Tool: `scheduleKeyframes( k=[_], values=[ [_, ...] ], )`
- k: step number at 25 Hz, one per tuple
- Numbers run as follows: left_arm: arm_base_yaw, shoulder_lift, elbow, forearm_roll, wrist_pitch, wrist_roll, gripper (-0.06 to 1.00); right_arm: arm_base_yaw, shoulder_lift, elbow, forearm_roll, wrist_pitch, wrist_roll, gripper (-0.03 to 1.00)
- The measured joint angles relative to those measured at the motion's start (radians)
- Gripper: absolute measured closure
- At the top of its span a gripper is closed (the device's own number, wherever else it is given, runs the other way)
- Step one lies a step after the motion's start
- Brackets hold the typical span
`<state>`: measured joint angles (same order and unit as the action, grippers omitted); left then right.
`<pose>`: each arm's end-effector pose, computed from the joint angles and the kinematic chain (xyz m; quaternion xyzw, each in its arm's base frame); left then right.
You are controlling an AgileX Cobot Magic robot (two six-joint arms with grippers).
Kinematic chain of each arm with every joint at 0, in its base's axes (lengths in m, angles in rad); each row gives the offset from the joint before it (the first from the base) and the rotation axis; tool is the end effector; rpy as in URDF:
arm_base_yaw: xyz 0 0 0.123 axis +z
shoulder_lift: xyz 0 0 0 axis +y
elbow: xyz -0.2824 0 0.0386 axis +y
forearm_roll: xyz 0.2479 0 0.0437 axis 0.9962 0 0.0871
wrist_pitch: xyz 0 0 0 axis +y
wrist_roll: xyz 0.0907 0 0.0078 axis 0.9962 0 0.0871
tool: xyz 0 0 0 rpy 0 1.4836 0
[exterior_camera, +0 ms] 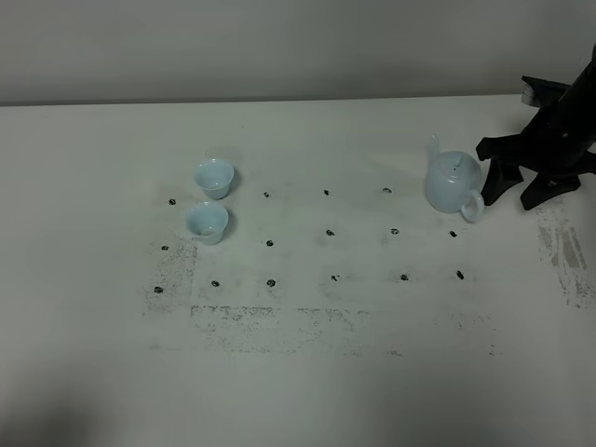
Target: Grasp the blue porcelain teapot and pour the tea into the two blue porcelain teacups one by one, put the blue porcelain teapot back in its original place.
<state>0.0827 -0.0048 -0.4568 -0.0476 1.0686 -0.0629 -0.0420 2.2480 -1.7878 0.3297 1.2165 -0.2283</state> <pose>-0.0009 -0.0039 0.2645 -0.0624 0.8626 -0.0188 0.5017 0.4492 0.0088 0.1612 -0.0336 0.9876 0.1532 0.0115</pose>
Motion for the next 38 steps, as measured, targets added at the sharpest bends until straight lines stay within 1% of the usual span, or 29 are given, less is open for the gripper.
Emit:
scheduleKeyframes(
  k=[7,11,14,17,19,23,26,28,31,33,38],
  values=[
    [0.0,0.0,0.0,0.0,0.0,0.0,0.22,0.034,0.0,0.0,0.005,0.003,0.0,0.44],
    [0.0,0.0,0.0,0.0,0.0,0.0,0.22,0.036,0.0,0.0,-0.006,0.003,0.0,0.44],
    [0.0,0.0,0.0,0.0,0.0,0.0,0.22,0.036,0.0,-0.012,-0.053,0.004,0.001,0.44],
    [0.0,0.0,0.0,0.0,0.0,0.0,0.22,0.032,-0.009,-0.063,-0.101,0.002,0.025,0.44],
    [0.0,0.0,0.0,0.0,0.0,0.0,0.22,0.026,-0.035,-0.086,-0.108,-0.001,0.034,0.44],
    [0.0,0.0,0.0,0.0,0.0,0.0,0.22,0.032,-0.129,-0.077,-0.106,-0.001,0.052,0.44],
    [0.0,0.0,0.0,0.0,0.0,0.0,0.22,0.05,-0.208,-0.014,-0.099,0.0,0.065,0.44],
    [0.0,0.0,0.0,0.0,0.0,0.0,0.22,0.059,-0.267,0.063,-0.099,0.0,0.079,0.44],
    [0.0,0.0,0.0,0.0,0.0,0.0,0.22,0.073,-0.342,0.219,-0.102,0.003,0.08,0.44],
    [0.0,0.0,0.0,0.0,0.0,0.0,0.22,0.079,-0.369,0.286,-0.097,0.002,0.08,0.44],
    [0.0,0.0,0.0,0.0,0.0,0.0,0.22,0.099,-0.365,0.32,-0.085,-0.08,0.08,0.44]
  ],
)
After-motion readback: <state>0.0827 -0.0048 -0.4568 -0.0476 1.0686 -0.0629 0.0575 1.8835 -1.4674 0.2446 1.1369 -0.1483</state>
